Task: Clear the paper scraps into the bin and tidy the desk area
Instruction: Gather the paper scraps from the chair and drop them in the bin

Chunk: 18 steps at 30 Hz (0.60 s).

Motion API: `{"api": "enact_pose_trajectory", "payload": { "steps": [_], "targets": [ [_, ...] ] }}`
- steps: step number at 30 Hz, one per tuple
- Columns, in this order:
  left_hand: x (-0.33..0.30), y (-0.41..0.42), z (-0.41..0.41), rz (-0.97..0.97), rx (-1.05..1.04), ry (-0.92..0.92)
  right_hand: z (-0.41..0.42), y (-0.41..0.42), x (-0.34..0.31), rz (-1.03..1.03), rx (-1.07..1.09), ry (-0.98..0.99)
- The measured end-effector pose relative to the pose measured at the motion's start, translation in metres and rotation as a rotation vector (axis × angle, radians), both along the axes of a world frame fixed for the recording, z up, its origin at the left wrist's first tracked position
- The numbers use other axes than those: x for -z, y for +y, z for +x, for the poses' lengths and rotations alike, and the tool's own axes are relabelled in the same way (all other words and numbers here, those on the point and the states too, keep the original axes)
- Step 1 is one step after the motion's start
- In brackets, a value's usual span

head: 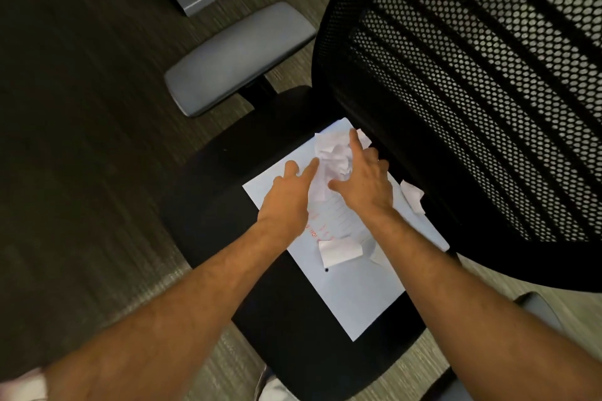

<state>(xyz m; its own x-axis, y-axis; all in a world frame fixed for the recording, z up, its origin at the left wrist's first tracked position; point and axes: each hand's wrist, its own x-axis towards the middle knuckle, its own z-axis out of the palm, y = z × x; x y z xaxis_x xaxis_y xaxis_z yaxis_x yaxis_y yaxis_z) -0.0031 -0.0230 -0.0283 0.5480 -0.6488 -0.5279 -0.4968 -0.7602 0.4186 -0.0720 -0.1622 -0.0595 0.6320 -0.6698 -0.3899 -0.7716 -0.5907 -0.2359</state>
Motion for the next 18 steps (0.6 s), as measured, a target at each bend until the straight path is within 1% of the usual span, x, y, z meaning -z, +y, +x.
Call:
{"api": "enact_pose_trajectory", "payload": {
  "steps": [4, 9, 13, 18],
  "targets": [
    [-0.005, -0.01, 0.001, 0.0, 0.033, 0.005, -0.005, 0.0, 0.002, 0.013, -0.086, 0.06],
    [-0.001, -0.022, 0.002, -0.042, -0.14, 0.06, -0.008, 0.001, -0.001, 0.023, -0.153, 0.082],
    [0.005, -0.017, -0.003, -0.12, -0.234, 0.067, -0.018, 0.012, -0.001, 0.018, -0.131, 0.019],
    [0.005, -0.006, 0.001, -0.18, -0.375, 0.081, -0.032, 0.017, -0.004, 0.02, -0.039, -0.165]
  ]
}}
